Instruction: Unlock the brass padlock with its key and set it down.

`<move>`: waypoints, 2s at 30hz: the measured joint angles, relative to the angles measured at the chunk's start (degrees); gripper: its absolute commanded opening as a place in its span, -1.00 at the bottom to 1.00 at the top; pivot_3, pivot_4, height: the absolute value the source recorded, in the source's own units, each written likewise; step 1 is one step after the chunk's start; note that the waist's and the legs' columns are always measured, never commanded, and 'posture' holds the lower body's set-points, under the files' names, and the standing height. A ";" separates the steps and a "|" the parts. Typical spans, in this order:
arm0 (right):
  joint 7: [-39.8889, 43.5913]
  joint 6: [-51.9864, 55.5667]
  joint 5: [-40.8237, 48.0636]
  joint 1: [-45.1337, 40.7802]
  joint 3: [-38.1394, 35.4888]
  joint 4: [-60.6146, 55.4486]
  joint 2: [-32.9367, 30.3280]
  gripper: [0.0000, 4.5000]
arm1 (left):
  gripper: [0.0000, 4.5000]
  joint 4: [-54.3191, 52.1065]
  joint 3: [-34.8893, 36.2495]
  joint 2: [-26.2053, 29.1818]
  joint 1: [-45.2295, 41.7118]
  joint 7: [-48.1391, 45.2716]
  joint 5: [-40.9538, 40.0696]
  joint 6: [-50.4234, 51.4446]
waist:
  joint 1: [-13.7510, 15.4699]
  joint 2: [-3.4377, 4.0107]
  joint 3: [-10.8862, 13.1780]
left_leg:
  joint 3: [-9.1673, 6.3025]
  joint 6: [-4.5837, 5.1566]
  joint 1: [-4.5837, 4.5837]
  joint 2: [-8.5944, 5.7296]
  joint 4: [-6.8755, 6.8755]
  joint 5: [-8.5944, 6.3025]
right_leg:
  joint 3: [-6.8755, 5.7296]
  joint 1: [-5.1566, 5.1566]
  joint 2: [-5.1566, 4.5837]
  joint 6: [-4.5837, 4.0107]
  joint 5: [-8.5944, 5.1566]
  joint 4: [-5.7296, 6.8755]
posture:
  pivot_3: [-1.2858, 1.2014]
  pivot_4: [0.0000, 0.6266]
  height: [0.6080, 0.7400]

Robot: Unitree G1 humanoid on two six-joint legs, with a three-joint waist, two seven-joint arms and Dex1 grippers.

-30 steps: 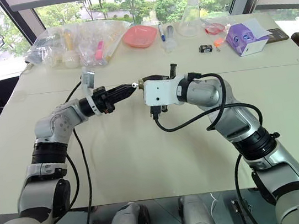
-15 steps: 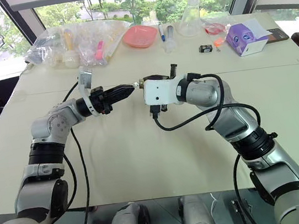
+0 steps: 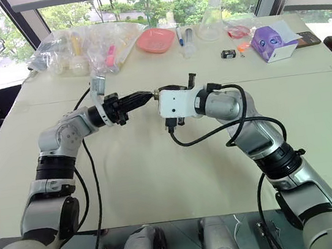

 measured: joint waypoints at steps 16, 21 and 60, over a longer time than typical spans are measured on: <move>0.46 0.53 -0.07 0.27 0.60 0.16 0.14 -0.70 | -0.96 -3.29 -7.07 4.17 1.34 -2.81 13.28 -20.98 | 0.14 0.00 0.00 | 0.03 0.00 0.00 0.00 0.00 0.00 | 0.00 0.00 -0.01 0.00 0.00 -0.01 | 0.03 -0.52 0.90; 0.02 0.49 -0.49 0.25 0.32 0.60 0.05 -0.70 | -0.96 -2.37 -8.53 3.44 1.62 -1.00 19.00 -33.10 | 0.11 0.00 0.00 | 0.03 0.00 -0.01 0.00 -0.01 0.00 | 0.00 -0.01 0.00 0.00 0.00 -0.02 | 0.03 -0.52 0.90; -2.19 -0.69 -2.23 -0.49 -0.04 0.59 1.65 -0.70 | -1.00 12.67 -2.24 -1.78 -8.33 -8.02 7.71 -7.42 | -0.01 0.00 0.00 | -0.01 0.00 -0.02 -0.01 -0.02 0.00 | -0.01 -0.02 0.01 0.01 -0.01 -0.01 | 0.03 -0.52 0.90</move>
